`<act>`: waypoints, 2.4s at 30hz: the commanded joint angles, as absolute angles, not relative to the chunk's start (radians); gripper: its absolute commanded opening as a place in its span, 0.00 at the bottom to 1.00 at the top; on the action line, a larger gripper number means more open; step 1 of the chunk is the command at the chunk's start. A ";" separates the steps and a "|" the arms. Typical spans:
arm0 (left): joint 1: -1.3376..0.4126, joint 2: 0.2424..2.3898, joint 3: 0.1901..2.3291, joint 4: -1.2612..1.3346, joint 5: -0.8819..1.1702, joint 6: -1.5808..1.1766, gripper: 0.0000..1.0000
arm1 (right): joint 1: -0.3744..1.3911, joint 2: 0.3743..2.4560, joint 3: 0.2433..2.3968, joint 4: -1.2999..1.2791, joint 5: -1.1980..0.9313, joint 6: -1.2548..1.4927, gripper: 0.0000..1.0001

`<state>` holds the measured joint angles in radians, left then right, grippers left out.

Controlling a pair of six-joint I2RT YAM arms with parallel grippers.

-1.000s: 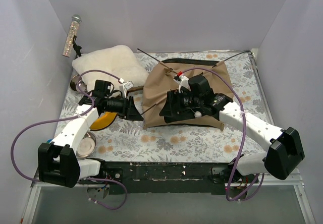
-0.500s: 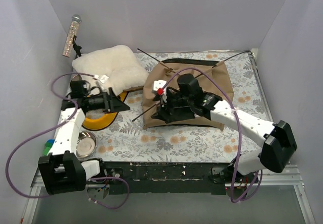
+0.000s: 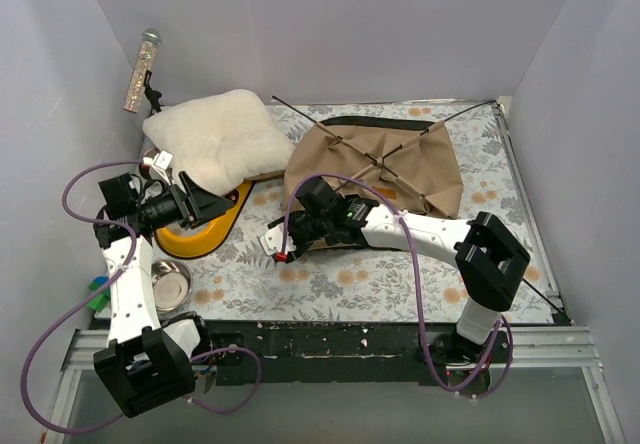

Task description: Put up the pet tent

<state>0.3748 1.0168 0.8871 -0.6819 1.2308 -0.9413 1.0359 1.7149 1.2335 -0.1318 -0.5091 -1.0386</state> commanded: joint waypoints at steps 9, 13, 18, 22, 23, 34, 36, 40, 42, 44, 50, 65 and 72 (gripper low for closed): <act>0.384 0.931 0.735 -0.425 1.241 -1.161 0.69 | 1.019 1.718 1.241 -0.083 -0.393 -1.316 0.24; 0.382 0.937 0.732 -0.411 1.247 -1.172 0.68 | 1.006 1.721 1.241 -0.075 -0.390 -1.333 0.07; 0.382 0.914 0.692 -0.358 1.247 -1.224 0.77 | 0.985 1.704 1.288 -0.064 -0.420 -1.290 0.01; 0.383 0.896 0.657 -0.336 1.189 -1.200 0.82 | 0.947 1.661 1.409 -0.100 -0.448 -1.206 0.01; 0.382 0.891 0.646 -0.327 1.168 -1.177 0.82 | 0.933 1.648 1.434 -0.103 -0.456 -1.169 0.01; 0.083 0.673 0.377 0.259 1.057 -1.051 0.75 | 0.848 1.569 1.582 -0.180 -0.443 -1.137 0.01; 0.015 0.695 0.382 0.239 1.000 -0.984 0.72 | 0.847 1.560 1.583 -0.170 -0.440 -1.128 0.01; -0.050 0.762 0.388 0.435 0.991 -1.012 0.68 | 0.848 1.557 1.601 -0.173 -0.423 -1.097 0.01; -0.096 0.820 0.409 0.492 0.951 -1.012 0.65 | 0.848 1.559 1.608 -0.170 -0.420 -1.082 0.01; -0.141 0.871 0.408 0.561 0.919 -0.980 0.62 | 0.848 1.559 1.614 -0.167 -0.417 -1.074 0.01; -0.273 0.968 0.390 0.650 0.861 -0.947 0.61 | 0.853 1.577 1.628 -0.170 -0.416 -1.078 0.01; -0.388 1.080 0.370 0.767 0.641 -0.980 0.38 | 0.853 1.603 1.658 -0.187 -0.411 -1.089 0.01; -0.359 0.958 0.403 0.573 0.592 -0.978 0.00 | 0.868 1.634 1.719 -0.192 -0.423 -1.092 0.01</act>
